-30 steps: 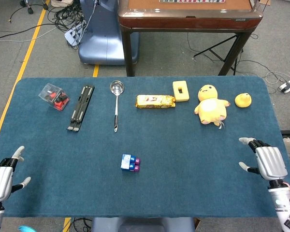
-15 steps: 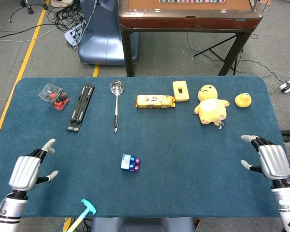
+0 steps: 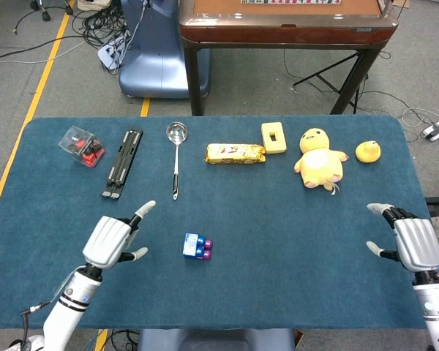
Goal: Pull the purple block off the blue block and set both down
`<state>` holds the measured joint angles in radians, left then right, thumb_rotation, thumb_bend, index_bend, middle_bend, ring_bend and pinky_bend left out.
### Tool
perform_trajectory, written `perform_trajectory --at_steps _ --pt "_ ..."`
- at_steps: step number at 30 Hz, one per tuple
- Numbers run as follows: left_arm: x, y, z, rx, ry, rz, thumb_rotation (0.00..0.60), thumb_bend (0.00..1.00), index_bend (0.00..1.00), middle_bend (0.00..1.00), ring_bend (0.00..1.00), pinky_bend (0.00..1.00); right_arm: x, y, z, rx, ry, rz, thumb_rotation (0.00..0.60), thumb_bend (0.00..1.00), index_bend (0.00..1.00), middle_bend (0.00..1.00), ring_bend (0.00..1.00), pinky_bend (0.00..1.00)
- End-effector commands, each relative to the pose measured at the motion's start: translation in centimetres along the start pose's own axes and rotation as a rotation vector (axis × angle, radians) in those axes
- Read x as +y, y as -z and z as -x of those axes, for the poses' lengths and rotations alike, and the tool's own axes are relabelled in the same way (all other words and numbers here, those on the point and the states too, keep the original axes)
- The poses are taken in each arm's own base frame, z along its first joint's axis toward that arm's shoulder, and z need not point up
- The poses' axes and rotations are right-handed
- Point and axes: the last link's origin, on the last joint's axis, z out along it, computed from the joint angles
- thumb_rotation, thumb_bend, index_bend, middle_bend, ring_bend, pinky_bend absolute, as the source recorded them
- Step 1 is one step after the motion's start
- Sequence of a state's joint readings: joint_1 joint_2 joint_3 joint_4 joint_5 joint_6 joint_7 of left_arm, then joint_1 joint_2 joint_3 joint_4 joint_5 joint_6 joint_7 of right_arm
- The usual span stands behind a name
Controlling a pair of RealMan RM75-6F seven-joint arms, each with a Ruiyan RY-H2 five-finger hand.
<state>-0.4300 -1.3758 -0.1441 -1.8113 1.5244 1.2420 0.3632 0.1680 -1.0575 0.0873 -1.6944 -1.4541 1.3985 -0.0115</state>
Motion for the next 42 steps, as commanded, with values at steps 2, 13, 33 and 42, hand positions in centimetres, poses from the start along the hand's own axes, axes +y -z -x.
perform_trajectory --at_steps 2,13,33,42 --pt "1.3 -1.5 0.4 -0.042 0.036 0.036 0.6 0.0 0.12 0.96 0.85 1.0 -0.1 0.0 -0.2 0.005 -0.001 -0.004 0.6 0.02 0.29 0.36 0.37 0.52" --pt "4.3 -3.4 1.8 -0.219 -0.001 0.121 0.6 0.0 0.12 1.0 0.94 1.0 0.0 -0.1 -0.4 0.004 -0.004 0.0 0.6 0.02 0.29 0.36 0.37 0.52" --pt "6.8 -6.1 4.0 -0.37 -0.1 0.117 0.6 0.0 0.15 1.0 0.95 1.0 0.0 -0.5 0.3 -0.018 -0.008 -0.009 0.6 0.02 0.29 0.36 0.37 0.52" --pt "6.6 -7.0 5.4 -0.407 -0.098 0.078 0.6 0.0 0.18 1.0 0.95 1.0 0.1 -0.5 0.5 -0.021 -0.011 -0.007 0.6 0.02 0.29 0.36 0.37 0.52"
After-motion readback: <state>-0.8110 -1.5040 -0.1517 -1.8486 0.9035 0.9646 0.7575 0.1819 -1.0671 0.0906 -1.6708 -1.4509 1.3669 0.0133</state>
